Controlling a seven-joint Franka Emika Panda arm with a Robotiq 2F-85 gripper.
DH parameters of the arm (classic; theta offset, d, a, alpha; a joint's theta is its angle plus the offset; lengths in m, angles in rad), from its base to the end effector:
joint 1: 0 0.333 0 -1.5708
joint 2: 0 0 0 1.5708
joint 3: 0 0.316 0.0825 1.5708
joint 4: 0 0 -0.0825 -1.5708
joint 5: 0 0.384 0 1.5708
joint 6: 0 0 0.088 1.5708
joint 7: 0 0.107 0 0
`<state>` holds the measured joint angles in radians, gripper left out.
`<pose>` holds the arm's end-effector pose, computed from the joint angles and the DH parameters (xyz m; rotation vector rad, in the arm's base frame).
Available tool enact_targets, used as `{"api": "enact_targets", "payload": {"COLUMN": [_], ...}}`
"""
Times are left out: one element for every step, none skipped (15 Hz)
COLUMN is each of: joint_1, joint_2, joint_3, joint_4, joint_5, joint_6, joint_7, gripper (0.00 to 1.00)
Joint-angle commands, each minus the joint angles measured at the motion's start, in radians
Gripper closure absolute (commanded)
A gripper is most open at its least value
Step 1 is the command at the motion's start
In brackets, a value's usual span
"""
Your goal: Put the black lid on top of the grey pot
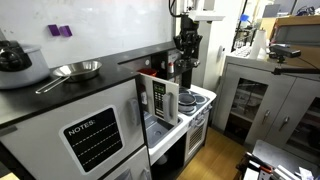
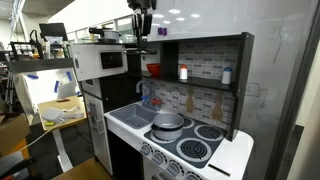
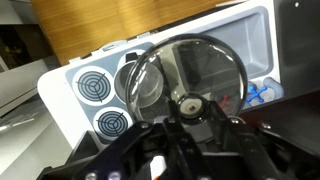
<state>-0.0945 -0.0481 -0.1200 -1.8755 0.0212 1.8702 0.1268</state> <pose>0.5396 -0.1170 0.5316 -3.0698 0.5382 -0.0679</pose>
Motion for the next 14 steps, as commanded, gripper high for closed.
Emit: {"api": "enact_targets", "payload": {"joint_1": [-0.014,-0.016,-0.019,-0.021,-0.024,-0.026,-0.028,-0.03,-0.028,-0.028,-0.028,-0.028,-0.028,-0.028], "joint_2": [-0.009,-0.006,-0.003,-0.003,0.0,-0.001,-0.007,-0.011,0.007,0.005,0.004,0.003,0.003,0.003], "joint_3": [-0.007,-0.011,-0.015,-0.02,-0.025,-0.03,-0.032,-0.033,-0.03,-0.031,-0.031,-0.031,-0.031,-0.031], "joint_4": [-0.067,-0.082,-0.097,-0.114,-0.126,-0.139,-0.153,-0.163,-0.136,-0.142,-0.145,-0.145,-0.145,-0.145], "joint_5": [0.024,0.028,0.03,0.033,0.034,0.037,0.034,0.033,0.013,0.014,0.014,0.014,0.014,0.014], "joint_6": [0.1,0.121,0.141,0.159,0.168,0.18,0.182,0.18,0.153,0.154,0.156,0.157,0.158,0.158], "joint_7": [-0.011,-0.013,-0.013,-0.014,-0.014,-0.013,-0.013,-0.014,-0.002,-0.002,-0.002,-0.002,-0.002,-0.002], "gripper": [0.92,0.92,0.92,0.92,0.92,0.92,0.92,0.92,0.67,0.67,0.67,0.67,0.67,0.67]}}
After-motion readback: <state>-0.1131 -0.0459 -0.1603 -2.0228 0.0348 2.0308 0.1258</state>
